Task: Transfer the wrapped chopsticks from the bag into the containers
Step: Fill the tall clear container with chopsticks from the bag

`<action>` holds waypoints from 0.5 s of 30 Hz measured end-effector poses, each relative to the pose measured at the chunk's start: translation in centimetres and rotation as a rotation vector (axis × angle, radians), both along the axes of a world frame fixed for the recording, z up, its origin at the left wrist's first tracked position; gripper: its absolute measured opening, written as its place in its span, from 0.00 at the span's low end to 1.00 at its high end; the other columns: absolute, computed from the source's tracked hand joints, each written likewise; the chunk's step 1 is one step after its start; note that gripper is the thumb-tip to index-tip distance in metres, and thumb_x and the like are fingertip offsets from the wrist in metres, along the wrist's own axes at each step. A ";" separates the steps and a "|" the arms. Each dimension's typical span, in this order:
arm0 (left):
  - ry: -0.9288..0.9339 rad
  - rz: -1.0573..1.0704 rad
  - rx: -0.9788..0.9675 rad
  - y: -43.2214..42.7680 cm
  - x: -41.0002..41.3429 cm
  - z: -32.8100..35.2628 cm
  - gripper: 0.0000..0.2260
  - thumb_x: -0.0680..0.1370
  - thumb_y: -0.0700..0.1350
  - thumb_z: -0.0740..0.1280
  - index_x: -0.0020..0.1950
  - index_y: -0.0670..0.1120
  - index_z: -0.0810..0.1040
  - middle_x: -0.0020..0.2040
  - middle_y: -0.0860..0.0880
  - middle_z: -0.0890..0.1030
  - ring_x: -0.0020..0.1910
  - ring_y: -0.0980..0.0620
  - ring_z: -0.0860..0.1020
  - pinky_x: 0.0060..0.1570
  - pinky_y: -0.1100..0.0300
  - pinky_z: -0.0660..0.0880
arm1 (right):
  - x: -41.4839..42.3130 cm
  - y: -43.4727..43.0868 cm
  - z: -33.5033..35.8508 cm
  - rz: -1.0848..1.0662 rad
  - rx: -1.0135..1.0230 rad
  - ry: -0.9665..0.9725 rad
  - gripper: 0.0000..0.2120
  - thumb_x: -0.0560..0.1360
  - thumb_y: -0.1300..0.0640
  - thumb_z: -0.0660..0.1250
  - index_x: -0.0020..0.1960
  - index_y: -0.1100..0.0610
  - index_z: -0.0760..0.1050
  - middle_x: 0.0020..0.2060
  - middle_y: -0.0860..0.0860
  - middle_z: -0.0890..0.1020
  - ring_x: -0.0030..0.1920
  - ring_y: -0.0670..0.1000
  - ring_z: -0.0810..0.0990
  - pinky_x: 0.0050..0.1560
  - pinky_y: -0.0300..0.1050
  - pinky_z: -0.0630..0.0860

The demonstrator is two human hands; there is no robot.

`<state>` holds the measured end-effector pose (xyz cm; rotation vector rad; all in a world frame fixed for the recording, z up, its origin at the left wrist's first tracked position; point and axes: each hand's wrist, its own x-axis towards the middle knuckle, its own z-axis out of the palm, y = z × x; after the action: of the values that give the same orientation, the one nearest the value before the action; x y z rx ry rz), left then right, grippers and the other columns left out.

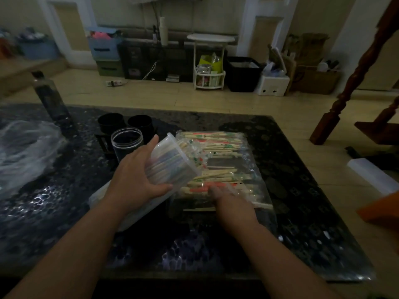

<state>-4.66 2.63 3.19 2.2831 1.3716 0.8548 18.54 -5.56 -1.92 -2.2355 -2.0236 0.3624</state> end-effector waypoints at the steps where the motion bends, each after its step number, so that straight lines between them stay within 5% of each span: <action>1: -0.004 -0.002 -0.006 0.0 -0.1 0.1 0.54 0.56 0.68 0.70 0.78 0.59 0.53 0.73 0.51 0.68 0.68 0.48 0.68 0.66 0.48 0.67 | -0.2 -0.1 0.7 0.019 0.014 -0.006 0.20 0.79 0.53 0.60 0.68 0.40 0.63 0.66 0.52 0.72 0.60 0.59 0.77 0.56 0.53 0.72; 5: -0.033 -0.001 -0.038 0.3 -0.4 0.2 0.54 0.57 0.66 0.74 0.78 0.60 0.52 0.73 0.53 0.67 0.70 0.49 0.67 0.67 0.46 0.67 | -0.3 -0.7 4.3 0.082 0.068 -0.086 0.17 0.78 0.38 0.59 0.58 0.47 0.75 0.55 0.51 0.81 0.54 0.57 0.80 0.49 0.49 0.74; 9: -0.039 0.007 -0.039 0.5 -0.7 0.4 0.54 0.60 0.61 0.79 0.78 0.59 0.53 0.73 0.51 0.66 0.70 0.48 0.66 0.67 0.47 0.67 | -0.2 -1.9 7.6 0.130 0.131 -0.175 0.18 0.76 0.37 0.60 0.56 0.48 0.76 0.51 0.50 0.82 0.54 0.56 0.80 0.48 0.47 0.73; 12: -0.075 -0.001 -0.052 0.4 -0.8 0.5 0.55 0.56 0.64 0.77 0.78 0.60 0.54 0.72 0.50 0.67 0.69 0.48 0.67 0.66 0.45 0.68 | -0.1 -2.1 8.3 0.190 0.393 -0.201 0.12 0.72 0.44 0.62 0.38 0.51 0.74 0.37 0.50 0.82 0.40 0.55 0.81 0.35 0.43 0.64; 15: -0.114 -0.036 -0.083 0.3 -0.8 0.5 0.52 0.53 0.66 0.74 0.73 0.70 0.52 0.71 0.56 0.66 0.70 0.49 0.66 0.67 0.44 0.67 | 0.5 -1.5 7.0 0.217 0.799 -0.130 0.18 0.73 0.46 0.61 0.27 0.53 0.71 0.25 0.50 0.75 0.26 0.55 0.74 0.30 0.41 0.58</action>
<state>-5.49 2.93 3.72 2.1555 1.2887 0.8860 19.09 -7.06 5.07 -1.5795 -1.9725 -0.5099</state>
